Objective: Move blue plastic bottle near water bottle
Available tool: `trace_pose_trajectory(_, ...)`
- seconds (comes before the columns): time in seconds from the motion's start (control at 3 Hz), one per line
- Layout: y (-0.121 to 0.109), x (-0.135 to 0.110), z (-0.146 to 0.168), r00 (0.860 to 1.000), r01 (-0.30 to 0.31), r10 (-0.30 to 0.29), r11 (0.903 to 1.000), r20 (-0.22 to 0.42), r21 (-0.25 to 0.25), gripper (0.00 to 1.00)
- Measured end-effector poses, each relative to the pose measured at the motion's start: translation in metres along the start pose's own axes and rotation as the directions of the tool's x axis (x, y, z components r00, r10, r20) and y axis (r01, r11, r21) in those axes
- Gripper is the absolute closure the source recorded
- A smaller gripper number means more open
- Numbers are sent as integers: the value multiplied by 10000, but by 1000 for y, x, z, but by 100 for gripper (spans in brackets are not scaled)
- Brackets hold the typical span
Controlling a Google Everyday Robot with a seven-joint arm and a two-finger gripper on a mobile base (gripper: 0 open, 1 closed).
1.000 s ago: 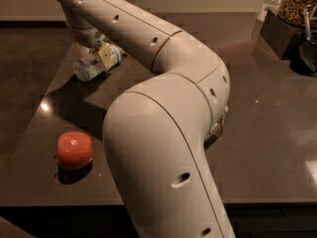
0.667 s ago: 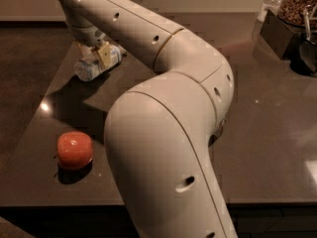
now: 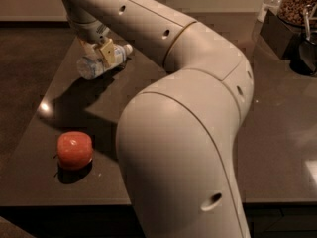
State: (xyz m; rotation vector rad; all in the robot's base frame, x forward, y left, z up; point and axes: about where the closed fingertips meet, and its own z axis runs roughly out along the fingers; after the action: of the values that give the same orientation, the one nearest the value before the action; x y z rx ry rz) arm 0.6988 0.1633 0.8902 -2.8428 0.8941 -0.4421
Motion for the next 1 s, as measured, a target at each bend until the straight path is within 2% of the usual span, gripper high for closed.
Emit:
trace_pose_trajectory(0.33, 21, -5, -25, 9998, -146, 144, 9998, -168, -145, 100)
trace_pose_trajectory(1.0, 70, -21, -75, 9983, -461, 460, 9989, -365, -17, 100)
